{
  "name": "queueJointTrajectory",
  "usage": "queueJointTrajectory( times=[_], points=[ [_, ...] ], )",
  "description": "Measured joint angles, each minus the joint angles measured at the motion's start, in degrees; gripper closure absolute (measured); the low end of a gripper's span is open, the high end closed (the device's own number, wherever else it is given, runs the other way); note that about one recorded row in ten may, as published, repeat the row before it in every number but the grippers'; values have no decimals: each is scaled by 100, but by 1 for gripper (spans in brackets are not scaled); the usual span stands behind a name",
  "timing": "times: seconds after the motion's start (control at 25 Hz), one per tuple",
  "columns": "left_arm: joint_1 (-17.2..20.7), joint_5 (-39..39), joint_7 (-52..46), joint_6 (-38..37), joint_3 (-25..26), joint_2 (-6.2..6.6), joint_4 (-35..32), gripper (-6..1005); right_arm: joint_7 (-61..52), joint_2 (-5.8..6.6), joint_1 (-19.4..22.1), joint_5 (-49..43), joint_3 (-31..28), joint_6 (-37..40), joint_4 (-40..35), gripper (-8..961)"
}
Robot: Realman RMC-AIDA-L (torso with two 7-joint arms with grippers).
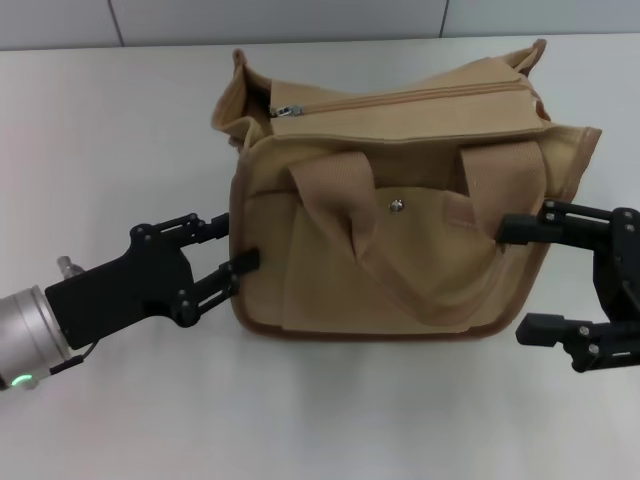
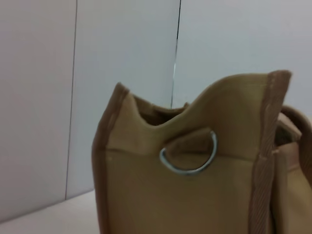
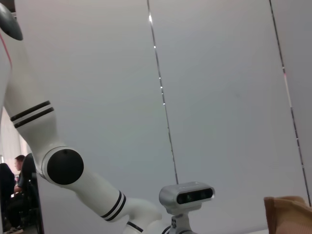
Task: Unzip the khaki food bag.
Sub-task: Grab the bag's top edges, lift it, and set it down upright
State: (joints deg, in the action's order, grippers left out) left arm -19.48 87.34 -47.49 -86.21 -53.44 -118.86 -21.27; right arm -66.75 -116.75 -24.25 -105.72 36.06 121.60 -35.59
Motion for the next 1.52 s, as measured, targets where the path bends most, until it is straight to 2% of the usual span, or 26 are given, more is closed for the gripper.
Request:
queueJointTrajectory(
  times=[0.56,0.68,0.72,0.8,0.88,0.96,1.04,1.08,1.12,1.28,1.52],
  points=[
    [-88,-65,221,-206,106,30,-44,845,20,-6,2,4,-29,-120,0,157],
    [-81,-138,223,-252,233,47,-229,898,25,-20,-5,7,-167,-137,0,158],
    [-76,-170,217,-421,384,58,-538,916,25,-20,-5,7,-167,-137,0,159],
    [-87,-172,208,-562,468,58,-694,951,25,-53,-4,9,-362,-203,0,160],
    [-181,-341,219,-1071,691,26,-1080,951,20,-74,1,9,-635,-253,76,161],
    [-213,-438,223,-1269,704,21,-1167,951,21,-69,1,9,-715,-255,139,162],
    [-308,-564,255,-1667,624,24,-1285,951,21,-45,1,9,-817,-255,260,163],
    [-418,-500,404,-1826,320,30,-1324,951,20,-35,3,9,-874,-262,306,164],
    [-418,-500,404,-1826,320,30,-1324,951,20,-35,3,9,-874,-262,306,164],
    [-515,-364,705,-1326,-471,1,-1281,951,24,-57,81,9,-1032,-371,369,166],
    [-541,-454,750,-1345,-536,-14,-1226,951,23,-47,100,-18,-1043,-427,377,169]
  ],
)
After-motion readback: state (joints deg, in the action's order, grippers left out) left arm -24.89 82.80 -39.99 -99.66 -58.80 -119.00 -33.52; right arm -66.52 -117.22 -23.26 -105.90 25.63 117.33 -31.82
